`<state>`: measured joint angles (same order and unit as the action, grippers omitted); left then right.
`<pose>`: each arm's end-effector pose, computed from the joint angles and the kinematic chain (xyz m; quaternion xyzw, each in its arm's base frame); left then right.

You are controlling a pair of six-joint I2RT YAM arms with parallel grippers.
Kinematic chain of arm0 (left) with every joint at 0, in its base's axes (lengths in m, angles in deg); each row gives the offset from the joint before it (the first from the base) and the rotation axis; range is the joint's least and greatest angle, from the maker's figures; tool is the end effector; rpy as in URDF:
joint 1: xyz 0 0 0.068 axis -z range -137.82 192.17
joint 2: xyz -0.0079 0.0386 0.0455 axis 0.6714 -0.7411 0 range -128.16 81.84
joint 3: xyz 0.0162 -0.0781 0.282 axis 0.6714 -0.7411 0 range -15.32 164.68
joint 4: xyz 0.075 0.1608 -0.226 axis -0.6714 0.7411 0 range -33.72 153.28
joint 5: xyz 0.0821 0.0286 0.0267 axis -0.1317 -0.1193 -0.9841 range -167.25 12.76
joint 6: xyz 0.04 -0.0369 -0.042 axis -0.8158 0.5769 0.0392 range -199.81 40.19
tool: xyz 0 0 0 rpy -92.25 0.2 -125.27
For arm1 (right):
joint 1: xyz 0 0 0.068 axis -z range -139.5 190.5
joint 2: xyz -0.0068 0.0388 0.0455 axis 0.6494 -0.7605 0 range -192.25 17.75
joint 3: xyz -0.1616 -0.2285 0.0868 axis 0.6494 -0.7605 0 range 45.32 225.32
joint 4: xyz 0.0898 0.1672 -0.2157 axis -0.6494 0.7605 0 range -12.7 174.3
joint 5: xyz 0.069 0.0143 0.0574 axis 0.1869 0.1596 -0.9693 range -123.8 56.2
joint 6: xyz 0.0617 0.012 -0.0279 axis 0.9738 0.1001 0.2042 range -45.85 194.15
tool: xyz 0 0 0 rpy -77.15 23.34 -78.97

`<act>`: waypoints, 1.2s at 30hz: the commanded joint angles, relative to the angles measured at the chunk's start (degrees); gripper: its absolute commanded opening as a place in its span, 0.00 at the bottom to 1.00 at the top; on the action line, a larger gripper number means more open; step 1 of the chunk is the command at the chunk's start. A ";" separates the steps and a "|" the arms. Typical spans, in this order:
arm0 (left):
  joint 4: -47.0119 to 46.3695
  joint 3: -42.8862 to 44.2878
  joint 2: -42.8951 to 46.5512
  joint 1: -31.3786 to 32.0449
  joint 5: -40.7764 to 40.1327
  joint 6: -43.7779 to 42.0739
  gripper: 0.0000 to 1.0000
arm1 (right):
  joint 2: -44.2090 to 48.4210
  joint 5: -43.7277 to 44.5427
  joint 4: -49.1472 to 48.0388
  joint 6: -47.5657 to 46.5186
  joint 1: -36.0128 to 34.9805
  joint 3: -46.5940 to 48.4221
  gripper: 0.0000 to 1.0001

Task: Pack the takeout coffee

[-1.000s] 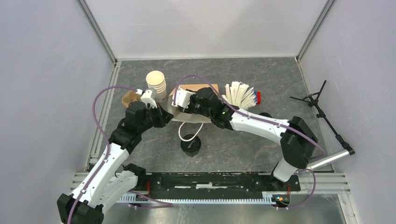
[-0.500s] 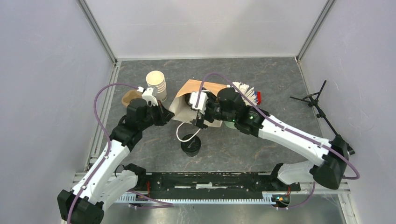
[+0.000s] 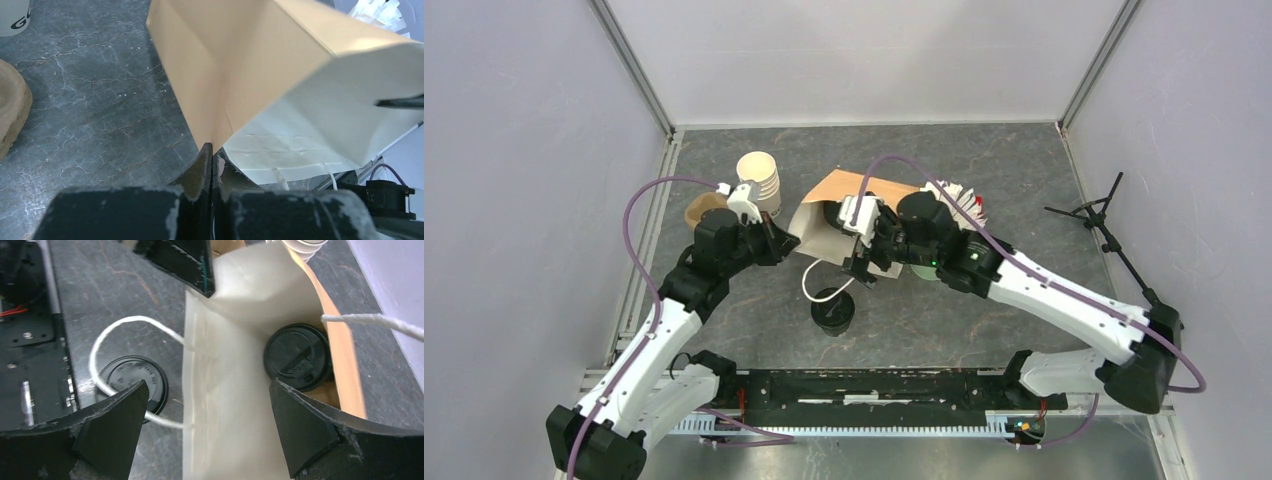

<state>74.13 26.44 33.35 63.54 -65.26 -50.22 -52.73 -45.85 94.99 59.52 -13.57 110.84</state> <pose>0.2059 -0.0929 0.3011 -0.0038 0.8387 -0.3105 0.4475 0.1783 0.2658 0.3687 -0.5150 0.6505 0.2682 0.4896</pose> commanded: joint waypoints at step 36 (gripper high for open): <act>10.79 9.75 -0.57 -0.23 -8.94 6.43 0.02 | -1.55 -17.64 9.81 0.38 0.19 12.00 0.93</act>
<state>85.45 33.15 33.68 63.52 -72.91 -46.40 -60.44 -61.72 104.83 56.66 -13.37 122.55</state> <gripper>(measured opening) 0.033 0.930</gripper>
